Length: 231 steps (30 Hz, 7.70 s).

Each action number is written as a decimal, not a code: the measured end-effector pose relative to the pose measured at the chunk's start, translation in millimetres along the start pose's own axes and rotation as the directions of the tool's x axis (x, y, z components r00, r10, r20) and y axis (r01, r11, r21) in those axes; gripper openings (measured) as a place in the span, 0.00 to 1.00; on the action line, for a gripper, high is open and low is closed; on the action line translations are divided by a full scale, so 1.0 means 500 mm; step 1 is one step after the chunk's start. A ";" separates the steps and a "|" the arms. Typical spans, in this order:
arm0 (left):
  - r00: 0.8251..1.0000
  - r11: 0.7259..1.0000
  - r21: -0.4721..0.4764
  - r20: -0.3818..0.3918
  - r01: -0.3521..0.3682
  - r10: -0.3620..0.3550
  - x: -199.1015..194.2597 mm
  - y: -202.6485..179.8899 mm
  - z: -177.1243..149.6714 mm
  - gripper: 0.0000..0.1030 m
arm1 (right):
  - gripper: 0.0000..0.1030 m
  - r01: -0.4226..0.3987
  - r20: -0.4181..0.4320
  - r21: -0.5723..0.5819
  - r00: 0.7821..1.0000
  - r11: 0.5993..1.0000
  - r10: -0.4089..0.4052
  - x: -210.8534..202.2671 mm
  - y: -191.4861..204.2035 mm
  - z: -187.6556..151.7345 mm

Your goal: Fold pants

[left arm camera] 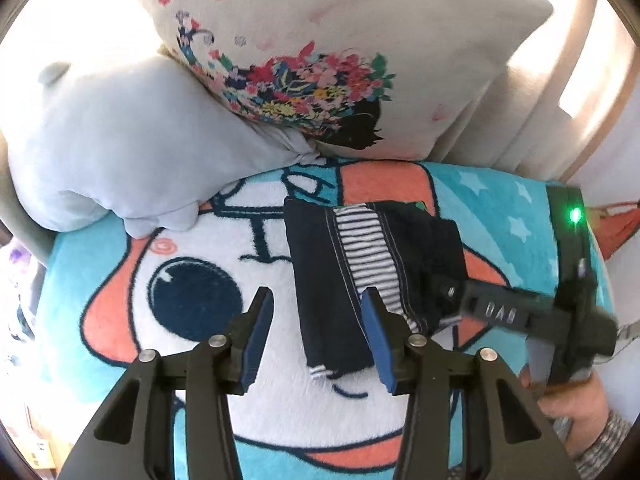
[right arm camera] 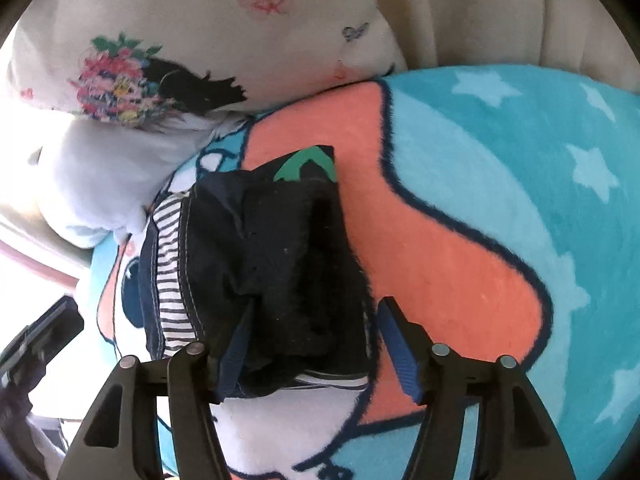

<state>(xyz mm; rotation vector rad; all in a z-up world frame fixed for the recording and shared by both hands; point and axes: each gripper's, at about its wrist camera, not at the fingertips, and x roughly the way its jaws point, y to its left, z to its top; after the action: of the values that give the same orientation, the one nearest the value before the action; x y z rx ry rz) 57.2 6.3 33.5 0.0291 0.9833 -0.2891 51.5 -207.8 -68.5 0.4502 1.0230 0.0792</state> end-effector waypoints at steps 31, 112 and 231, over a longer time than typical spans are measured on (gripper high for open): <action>0.994 0.998 0.063 0.103 0.012 -0.019 -0.110 -0.045 -0.070 0.56 | 0.66 0.118 0.086 -0.053 0.990 0.992 -0.113 -0.149 0.022 -0.130; 0.989 0.956 -0.264 -0.037 0.131 -0.146 0.056 0.179 -0.010 0.45 | 0.60 -0.077 -0.005 -0.045 0.997 0.996 0.077 0.060 0.109 0.082; 0.985 0.982 -0.164 -0.158 -0.095 0.068 0.064 0.023 -0.126 1.00 | 0.73 0.272 0.030 -0.190 0.962 0.943 -0.272 -0.037 0.062 -0.130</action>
<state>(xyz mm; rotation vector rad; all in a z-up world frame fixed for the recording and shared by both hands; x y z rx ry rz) 25.4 19.7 -29.3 -0.0655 1.1530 -0.1274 -8.5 -163.6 -69.9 0.1299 1.0546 -0.0702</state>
